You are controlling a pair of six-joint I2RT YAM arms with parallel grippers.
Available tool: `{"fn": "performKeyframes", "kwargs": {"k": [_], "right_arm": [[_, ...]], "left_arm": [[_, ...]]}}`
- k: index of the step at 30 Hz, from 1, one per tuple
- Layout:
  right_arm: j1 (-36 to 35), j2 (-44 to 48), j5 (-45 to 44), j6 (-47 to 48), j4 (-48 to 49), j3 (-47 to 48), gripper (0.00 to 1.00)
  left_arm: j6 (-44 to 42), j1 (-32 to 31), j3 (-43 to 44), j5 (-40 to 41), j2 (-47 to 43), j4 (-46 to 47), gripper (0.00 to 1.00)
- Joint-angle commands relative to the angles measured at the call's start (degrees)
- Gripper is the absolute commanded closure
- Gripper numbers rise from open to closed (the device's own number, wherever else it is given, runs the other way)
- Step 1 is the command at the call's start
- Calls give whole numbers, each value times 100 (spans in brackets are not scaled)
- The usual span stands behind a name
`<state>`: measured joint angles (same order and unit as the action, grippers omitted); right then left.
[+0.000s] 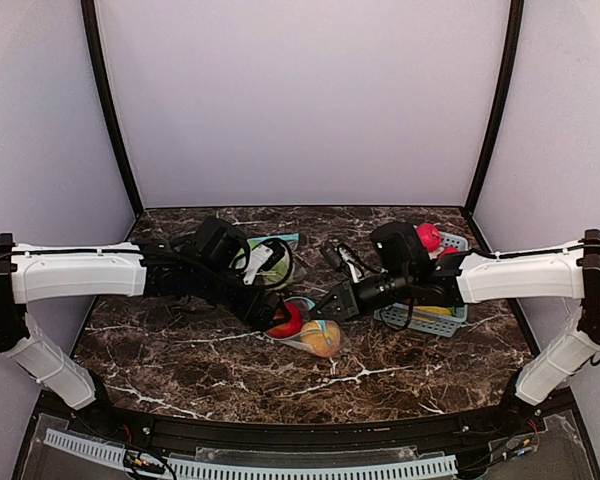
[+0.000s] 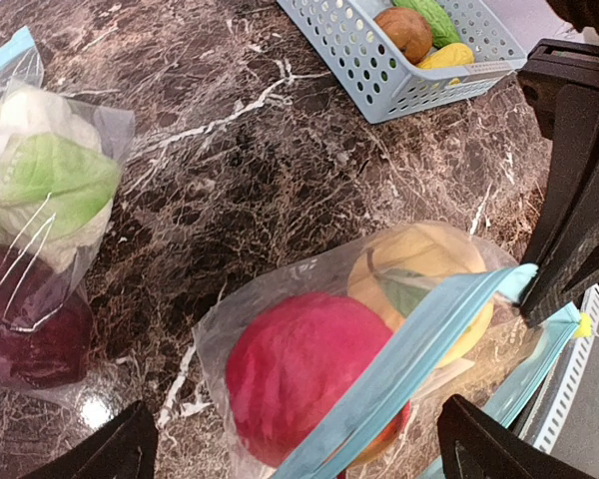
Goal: Place the food in the zip-top bag and seal the zipper
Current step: Adjust the fake fruit in the zipper food storage bag.
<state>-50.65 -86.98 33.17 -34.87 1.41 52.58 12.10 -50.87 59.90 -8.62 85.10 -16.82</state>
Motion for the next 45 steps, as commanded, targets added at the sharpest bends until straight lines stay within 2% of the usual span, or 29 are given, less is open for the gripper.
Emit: {"fn": "performKeyframes", "kwargs": {"k": [1, 13, 27, 36, 45], "right_arm": [[-54, 90, -3, -36, 219, -46, 100], [-52, 105, 29, -46, 243, -33, 100], [-52, 104, 329, -198, 682, -190, 100], [-53, 76, 462, -330, 975, -291, 100], [-51, 91, 525, -417, 1157, -370, 100]], "left_arm": [[223, 92, -228, 73, -372, 3, 1], [182, 330, -488, -93, -561, -49, 3], [204, 327, -400, -212, 27, 248, 10], [310, 330, -354, -412, 219, 653, 12], [422, 316, -286, -742, 578, 895, 18]]}}
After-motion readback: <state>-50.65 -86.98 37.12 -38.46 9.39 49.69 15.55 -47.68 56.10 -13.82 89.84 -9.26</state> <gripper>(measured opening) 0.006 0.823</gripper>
